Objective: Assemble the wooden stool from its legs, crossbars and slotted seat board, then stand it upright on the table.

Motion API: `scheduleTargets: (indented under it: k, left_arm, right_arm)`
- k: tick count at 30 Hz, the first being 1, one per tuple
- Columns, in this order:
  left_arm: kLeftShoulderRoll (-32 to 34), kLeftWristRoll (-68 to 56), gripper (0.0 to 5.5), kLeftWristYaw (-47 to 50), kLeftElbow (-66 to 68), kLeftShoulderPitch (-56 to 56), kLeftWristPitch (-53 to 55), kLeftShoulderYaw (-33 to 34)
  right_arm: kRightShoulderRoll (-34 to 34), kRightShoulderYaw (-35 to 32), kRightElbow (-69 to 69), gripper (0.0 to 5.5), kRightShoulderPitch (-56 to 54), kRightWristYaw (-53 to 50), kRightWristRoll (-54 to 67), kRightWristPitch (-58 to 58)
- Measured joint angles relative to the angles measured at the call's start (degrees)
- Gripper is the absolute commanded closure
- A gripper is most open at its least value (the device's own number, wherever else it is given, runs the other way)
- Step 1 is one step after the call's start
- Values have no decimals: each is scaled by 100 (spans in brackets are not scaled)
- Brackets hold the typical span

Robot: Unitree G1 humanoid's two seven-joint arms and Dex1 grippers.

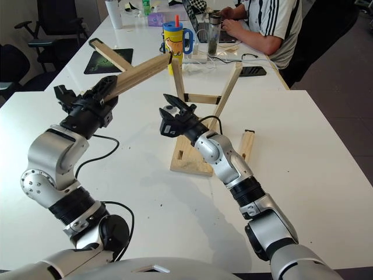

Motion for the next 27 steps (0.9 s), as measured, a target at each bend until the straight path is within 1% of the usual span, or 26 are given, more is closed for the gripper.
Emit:
scheduleTargets:
  k: [2, 5, 11, 16, 19, 22, 23, 25, 27]
  left_arm:
    - [30, -173, 347, -157, -7, 150, -110, -227]
    - [65, -252, 347, -270, -6, 226, -172, -323]
    - [85, -316, 347, -457, -6, 244, -350, -436]
    - [118, -555, 347, -729, -9, 365, -442, -611]
    - [171, -793, 347, -1001, -38, 448, -474, -750]
    - [306, -1021, 347, -1350, -169, 612, -475, -952]
    - [378, -1114, 347, -1551, -236, 750, -452, -1063]
    - [551, -1230, 347, -1994, -372, 930, -391, -1247]
    - [939, -1191, 347, -2703, -543, 1116, -310, -1521]
  right_arm:
    - [351, -283, -202, 314, 6, 425, 1111, 558]
    - [635, -626, -508, 314, 4, 832, 2581, 1409]
    - [470, -1515, -649, 314, 5, 1488, 5576, 3173]
    - [397, -2219, -637, 314, 5, 1549, 7816, 4277]
    - [418, -2614, -666, 314, -3, 1285, 9395, 4662]
    - [437, -2962, -805, 314, -107, 870, 10607, 4739]
    - [443, -3115, -899, 314, -206, 624, 11167, 4739]
    - [463, -3355, -1092, 314, -356, 230, 11891, 4720]
    - [482, -3571, -1457, 314, -496, -423, 12842, 4657]
